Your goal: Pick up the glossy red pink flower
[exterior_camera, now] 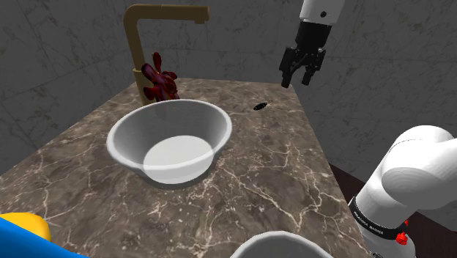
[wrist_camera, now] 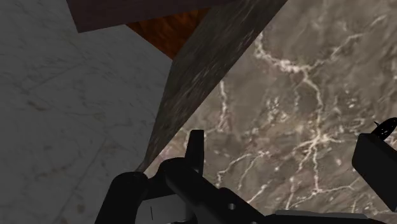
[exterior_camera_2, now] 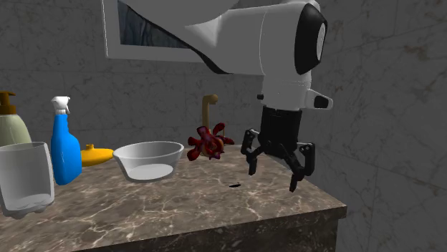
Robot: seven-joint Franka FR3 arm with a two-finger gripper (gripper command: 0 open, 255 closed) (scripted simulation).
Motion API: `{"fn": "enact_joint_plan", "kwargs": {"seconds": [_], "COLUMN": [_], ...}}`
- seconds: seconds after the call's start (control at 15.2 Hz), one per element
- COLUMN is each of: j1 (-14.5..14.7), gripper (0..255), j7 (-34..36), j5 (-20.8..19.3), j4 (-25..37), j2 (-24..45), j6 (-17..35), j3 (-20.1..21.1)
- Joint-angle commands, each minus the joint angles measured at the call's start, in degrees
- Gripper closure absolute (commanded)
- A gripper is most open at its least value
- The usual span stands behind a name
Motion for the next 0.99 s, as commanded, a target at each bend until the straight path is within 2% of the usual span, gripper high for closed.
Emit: {"fn": "enact_joint_plan", "kwargs": {"seconds": [0.0,0.46,0.92], "j1": [0.0,2.9,5.1], "gripper": [0,0,0], "j7": [0.0,4.4,8.4], "j5": [0.0,6.3,11.2], "j4": [0.0,10.1,22.9], "j2": [0.0,12.5,25.3], "j6": [0.0,2.7,3.6], "j3": [0.0,3.0,5.4]}}
